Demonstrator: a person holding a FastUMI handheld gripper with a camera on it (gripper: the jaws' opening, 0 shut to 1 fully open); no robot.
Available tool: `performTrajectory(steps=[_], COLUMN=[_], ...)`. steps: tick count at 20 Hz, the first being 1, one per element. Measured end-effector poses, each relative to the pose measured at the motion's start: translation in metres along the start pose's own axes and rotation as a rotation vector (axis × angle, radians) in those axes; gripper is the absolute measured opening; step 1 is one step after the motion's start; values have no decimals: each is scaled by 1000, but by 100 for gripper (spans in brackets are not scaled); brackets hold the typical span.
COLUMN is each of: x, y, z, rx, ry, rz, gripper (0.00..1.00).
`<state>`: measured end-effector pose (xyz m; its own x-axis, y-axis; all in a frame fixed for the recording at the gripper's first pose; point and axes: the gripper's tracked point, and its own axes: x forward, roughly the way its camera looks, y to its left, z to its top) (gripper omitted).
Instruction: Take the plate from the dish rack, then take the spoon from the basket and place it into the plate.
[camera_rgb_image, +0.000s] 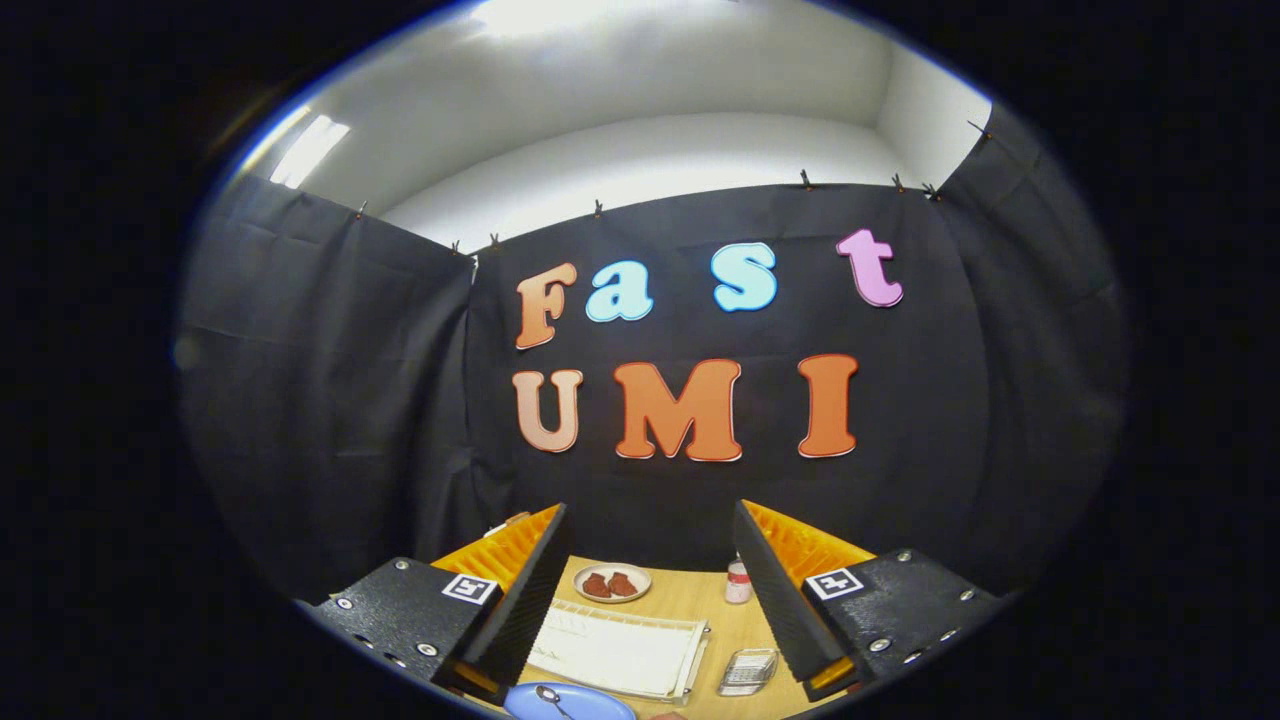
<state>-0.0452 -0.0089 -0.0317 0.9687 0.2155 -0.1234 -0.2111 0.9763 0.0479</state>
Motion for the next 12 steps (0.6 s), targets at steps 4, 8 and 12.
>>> performTrajectory(steps=[4,8,12], x=[1,-5,-8], y=[-12,-29,-38], z=[18,23,33], rx=[-32,-78,-55], ry=[-44,-45,-55], rz=[-57,-107,-145], gripper=[97,97,97])
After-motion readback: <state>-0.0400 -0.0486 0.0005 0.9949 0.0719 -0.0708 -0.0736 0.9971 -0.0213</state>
